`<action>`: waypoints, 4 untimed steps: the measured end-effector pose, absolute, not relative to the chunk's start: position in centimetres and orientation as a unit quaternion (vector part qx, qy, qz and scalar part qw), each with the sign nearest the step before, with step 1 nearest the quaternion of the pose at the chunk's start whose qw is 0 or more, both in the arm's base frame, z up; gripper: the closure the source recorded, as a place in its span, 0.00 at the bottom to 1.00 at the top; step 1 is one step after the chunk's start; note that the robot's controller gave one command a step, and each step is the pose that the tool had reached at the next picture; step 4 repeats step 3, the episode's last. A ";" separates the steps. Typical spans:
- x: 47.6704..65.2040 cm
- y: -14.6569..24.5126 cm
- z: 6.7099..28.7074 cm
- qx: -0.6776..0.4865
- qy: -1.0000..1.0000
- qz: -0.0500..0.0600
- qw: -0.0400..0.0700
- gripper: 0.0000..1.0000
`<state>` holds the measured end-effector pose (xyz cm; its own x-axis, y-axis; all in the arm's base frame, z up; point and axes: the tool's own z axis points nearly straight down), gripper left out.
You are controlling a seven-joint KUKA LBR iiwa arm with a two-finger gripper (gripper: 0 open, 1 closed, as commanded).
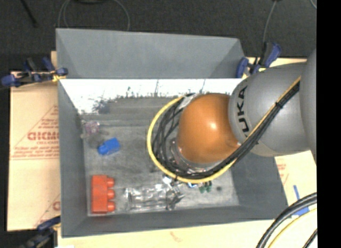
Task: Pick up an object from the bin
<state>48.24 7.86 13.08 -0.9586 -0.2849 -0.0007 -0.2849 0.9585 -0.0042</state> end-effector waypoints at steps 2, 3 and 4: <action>49.0 12.3 9.0 -0.102 0.995 -0.002 -0.008 1.00; 51.6 13.1 23.4 -0.114 0.993 0.000 0.005 1.00; 51.6 13.1 23.4 -0.114 0.993 0.000 0.005 1.00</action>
Offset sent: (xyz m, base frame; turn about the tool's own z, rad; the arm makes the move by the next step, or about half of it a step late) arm 0.0075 0.0463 -0.0484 0.0809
